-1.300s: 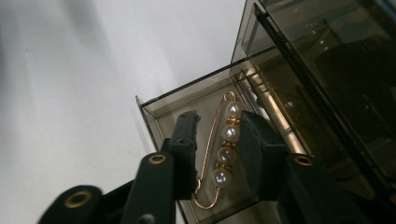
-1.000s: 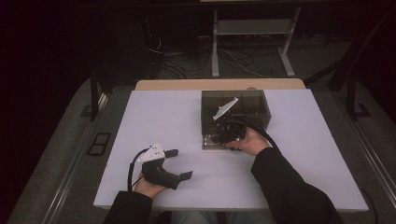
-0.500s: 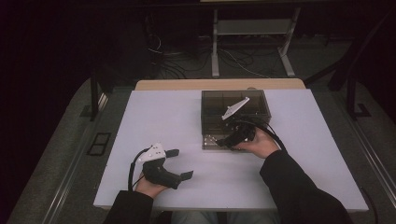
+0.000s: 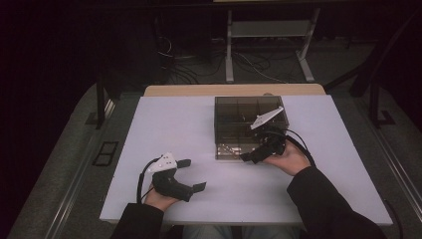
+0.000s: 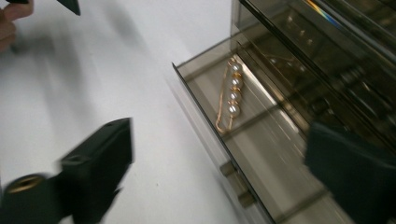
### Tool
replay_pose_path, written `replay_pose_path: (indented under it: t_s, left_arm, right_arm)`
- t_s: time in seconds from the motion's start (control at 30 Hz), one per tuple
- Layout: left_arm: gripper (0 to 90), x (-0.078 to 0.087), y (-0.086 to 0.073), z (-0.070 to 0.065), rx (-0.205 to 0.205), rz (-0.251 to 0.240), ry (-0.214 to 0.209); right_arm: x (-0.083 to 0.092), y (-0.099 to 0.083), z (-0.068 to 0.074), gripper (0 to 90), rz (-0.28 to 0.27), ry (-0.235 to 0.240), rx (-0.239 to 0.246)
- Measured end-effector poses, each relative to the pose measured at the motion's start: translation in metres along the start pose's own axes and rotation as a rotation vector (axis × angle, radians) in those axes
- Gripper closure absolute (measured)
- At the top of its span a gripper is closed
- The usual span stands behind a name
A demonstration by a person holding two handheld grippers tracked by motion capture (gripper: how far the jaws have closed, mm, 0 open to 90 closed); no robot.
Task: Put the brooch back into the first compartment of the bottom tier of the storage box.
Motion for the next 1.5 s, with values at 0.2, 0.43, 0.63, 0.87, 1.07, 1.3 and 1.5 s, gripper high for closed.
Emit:
replay_pose_path:
  t_s: [0.2,0.43,0.63,0.87,1.07,1.3,1.5]
  left_arm:
    - [0.0,0.000,0.000,0.000,-0.001,0.002,0.000]
    - [0.0,-0.001,0.000,0.000,0.001,0.003,0.000]
    - [0.0,0.000,0.000,0.000,0.002,0.002,0.001]
    - [0.0,0.000,0.000,0.000,0.002,0.004,0.002]
    - [0.0,-0.001,0.000,0.000,0.001,0.005,0.003]
    - [0.0,-0.001,0.000,0.000,0.001,0.005,0.004]
    - [0.0,-0.001,-0.001,0.001,0.000,0.010,0.004]
  right_arm:
    - [0.008,-0.013,-0.001,0.2,-0.028,-0.003,-0.041]
    - [0.014,-0.026,0.000,0.2,-0.046,-0.009,-0.056]
    - [0.020,-0.035,0.000,0.2,-0.060,-0.012,-0.077]
    - [0.026,-0.047,0.000,0.2,-0.075,-0.016,-0.101]
    - [0.028,-0.058,-0.001,0.2,-0.087,-0.023,-0.121]
    - [0.032,-0.071,-0.003,0.2,-0.099,-0.029,-0.142]
    - [0.036,-0.084,-0.003,0.2,-0.118,-0.027,-0.163]
Point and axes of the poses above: each handheld gripper's, and its own axes: x roughly backward along the jaws, y roughly out of its top, z roughly to its left, the point moved 9 cm from there along -x, roughly forward along the jaws, and after that the axes turned 10 degrees about z, right-handed, at the moved point
